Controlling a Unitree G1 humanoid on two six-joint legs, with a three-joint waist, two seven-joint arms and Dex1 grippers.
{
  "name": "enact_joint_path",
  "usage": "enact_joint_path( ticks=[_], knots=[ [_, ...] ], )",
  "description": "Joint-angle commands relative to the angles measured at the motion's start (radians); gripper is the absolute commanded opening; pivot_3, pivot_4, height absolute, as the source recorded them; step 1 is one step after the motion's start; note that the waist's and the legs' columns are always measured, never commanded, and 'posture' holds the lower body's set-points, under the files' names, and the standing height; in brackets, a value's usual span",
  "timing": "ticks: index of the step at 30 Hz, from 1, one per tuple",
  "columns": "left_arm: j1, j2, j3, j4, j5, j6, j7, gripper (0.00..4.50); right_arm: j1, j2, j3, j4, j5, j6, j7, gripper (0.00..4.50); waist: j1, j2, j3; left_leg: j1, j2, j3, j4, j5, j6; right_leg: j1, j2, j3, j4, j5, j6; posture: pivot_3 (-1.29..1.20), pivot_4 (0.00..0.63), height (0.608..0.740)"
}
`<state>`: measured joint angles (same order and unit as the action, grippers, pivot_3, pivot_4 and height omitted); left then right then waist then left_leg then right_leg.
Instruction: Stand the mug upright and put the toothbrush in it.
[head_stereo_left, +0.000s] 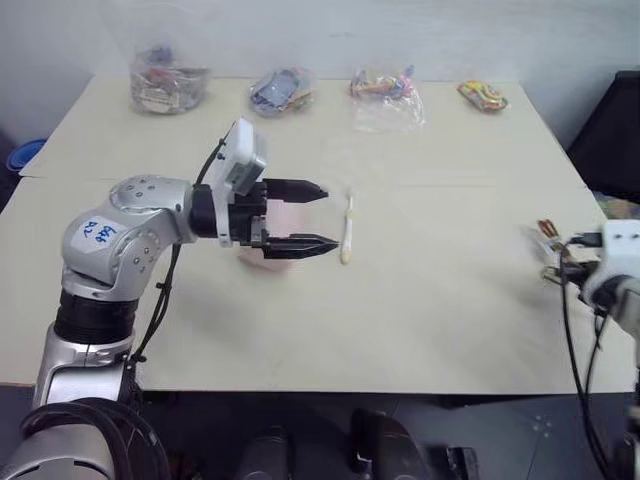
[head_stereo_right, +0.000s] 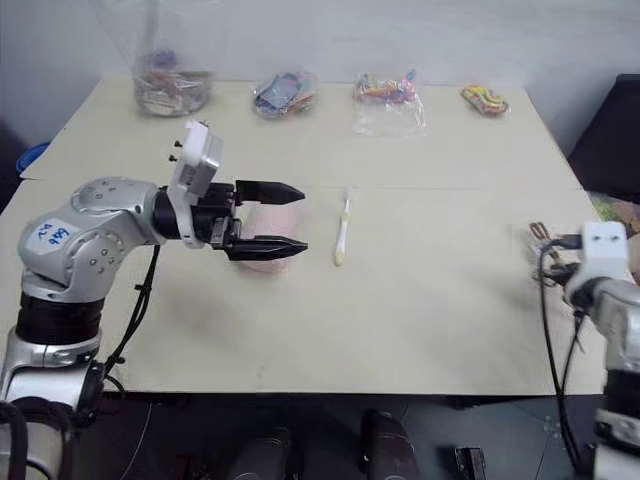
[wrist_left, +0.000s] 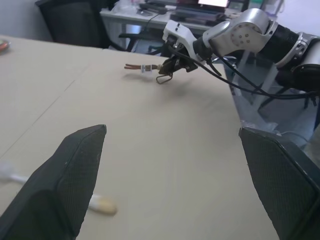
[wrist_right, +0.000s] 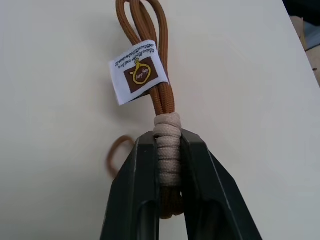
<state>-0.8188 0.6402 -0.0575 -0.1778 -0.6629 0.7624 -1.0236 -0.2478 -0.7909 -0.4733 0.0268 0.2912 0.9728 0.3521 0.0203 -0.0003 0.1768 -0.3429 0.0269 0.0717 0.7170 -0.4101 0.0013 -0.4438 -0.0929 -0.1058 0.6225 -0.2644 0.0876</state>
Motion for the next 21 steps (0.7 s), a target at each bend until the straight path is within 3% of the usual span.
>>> enact_joint_path(
  ticks=[1,2,5,10,15,18,21],
  knots=[
    [-0.030,-0.019,-0.010,0.004,0.006,-0.027,-0.025,4.50,0.071,0.009,-0.093,-0.134,0.053,0.078,0.018,0.34,-0.008,0.000,0.000,0.001,0.000,0.002,-0.001,0.000,0.000,0.000,0.000,0.001,0.001,0.000,0.000,0.00,0.150,0.740],
    [-0.033,-0.024,-0.013,0.007,0.010,-0.029,-0.028,4.50,0.082,0.023,-0.107,-0.153,0.065,0.094,0.014,0.34,-0.011,0.000,0.000,0.003,0.000,0.004,-0.001,0.000,0.000,0.000,0.000,0.003,0.002,0.000,0.000,0.00,0.150,0.740],
    [-0.039,-0.030,-0.019,0.018,0.018,-0.034,-0.036,4.50,0.069,0.071,-0.150,-0.175,0.106,0.144,-0.005,1.19,-0.020,0.000,0.000,0.006,0.000,0.006,-0.001,0.000,-0.001,0.000,0.000,0.004,0.003,0.000,0.000,0.00,0.150,0.740],
    [-0.017,-0.012,0.002,-0.007,0.006,-0.027,-0.046,4.50,0.077,-0.014,-0.097,-0.227,0.120,0.164,0.064,2.87,-0.018,0.001,0.000,0.005,0.000,0.006,-0.002,0.000,0.000,0.000,0.000,0.004,0.002,0.000,0.000,0.00,0.150,0.740],
    [0.037,0.054,0.075,-0.027,0.023,0.001,0.022,4.50,-0.041,-0.158,0.026,-0.291,0.174,0.070,0.237,2.87,-0.025,0.002,0.001,0.005,0.000,0.005,-0.002,0.000,0.000,0.000,-0.001,0.005,0.002,0.000,0.000,0.00,0.150,0.740],
    [0.056,0.097,0.152,0.011,0.073,0.091,0.189,4.50,-0.181,-0.156,0.087,-0.359,0.282,0.063,0.340,2.87,-0.029,0.001,0.001,0.007,0.002,0.002,-0.002,0.000,-0.001,0.000,0.002,0.005,0.002,0.000,0.000,0.00,0.150,0.740],
    [0.056,0.125,0.265,0.075,0.083,0.276,0.370,4.50,-0.307,-0.137,0.158,-0.420,0.413,0.110,0.425,3.43,-0.023,0.001,0.001,0.007,0.002,-0.003,-0.003,0.000,-0.001,0.000,0.002,0.005,0.002,0.000,-0.001,0.00,0.150,0.740]
  ],
)
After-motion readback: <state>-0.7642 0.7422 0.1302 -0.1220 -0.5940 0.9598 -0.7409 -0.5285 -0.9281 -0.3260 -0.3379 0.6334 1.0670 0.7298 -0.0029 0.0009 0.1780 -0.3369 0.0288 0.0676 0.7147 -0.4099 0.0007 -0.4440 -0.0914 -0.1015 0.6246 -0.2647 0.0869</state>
